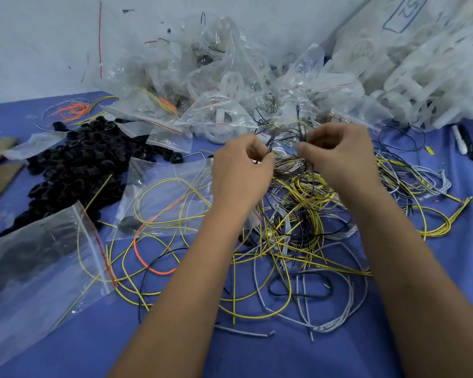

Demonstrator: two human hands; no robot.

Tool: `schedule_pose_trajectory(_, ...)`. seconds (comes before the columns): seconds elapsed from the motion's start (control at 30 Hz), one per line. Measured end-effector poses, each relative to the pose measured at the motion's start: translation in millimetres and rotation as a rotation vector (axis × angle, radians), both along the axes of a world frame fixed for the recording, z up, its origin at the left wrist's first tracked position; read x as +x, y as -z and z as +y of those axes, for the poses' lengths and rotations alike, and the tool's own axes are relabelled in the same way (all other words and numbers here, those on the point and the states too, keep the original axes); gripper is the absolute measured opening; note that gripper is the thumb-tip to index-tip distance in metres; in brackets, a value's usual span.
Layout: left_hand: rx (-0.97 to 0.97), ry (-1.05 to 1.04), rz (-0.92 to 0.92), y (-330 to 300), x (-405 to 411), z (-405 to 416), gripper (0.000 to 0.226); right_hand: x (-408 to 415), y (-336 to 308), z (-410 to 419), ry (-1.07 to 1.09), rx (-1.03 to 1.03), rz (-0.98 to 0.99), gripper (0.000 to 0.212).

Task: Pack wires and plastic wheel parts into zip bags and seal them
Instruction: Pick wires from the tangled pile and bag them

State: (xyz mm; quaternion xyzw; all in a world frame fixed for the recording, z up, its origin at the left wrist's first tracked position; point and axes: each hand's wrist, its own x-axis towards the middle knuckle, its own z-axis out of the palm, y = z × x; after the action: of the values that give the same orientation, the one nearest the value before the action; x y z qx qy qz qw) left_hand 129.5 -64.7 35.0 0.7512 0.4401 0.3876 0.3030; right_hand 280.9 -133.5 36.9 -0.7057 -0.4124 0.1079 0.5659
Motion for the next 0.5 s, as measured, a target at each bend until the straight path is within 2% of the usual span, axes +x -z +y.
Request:
schedule_pose_trajectory(0.1, -0.123, 0.065, -0.179, -9, -1, -2, 0.013, -2, -10, -5, -0.112, 0.197, 0.224, 0.011)
schedule_pose_trajectory(0.17, -0.128, 0.098, -0.243, -14, -3, -3, 0.013, -1, -13, -7, -0.158, 0.251, 0.317, 0.009)
schedule_pose_trajectory(0.27, -0.153, 0.125, -0.302, -18, -6, -3, 0.011, 0, -12, -6, -0.123, 0.225, 0.31, 0.007)
schedule_pose_trajectory(0.43, -0.217, 0.129, -0.298, -10, -5, -2, 0.013, 2, -6, -4, -0.084, 0.193, 0.21, 0.013)
schedule_pose_trajectory(0.5, -0.236, 0.149, -0.293, -4, -5, -2, 0.013, 2, -5, -2, -0.1, 0.207, 0.227, 0.014)
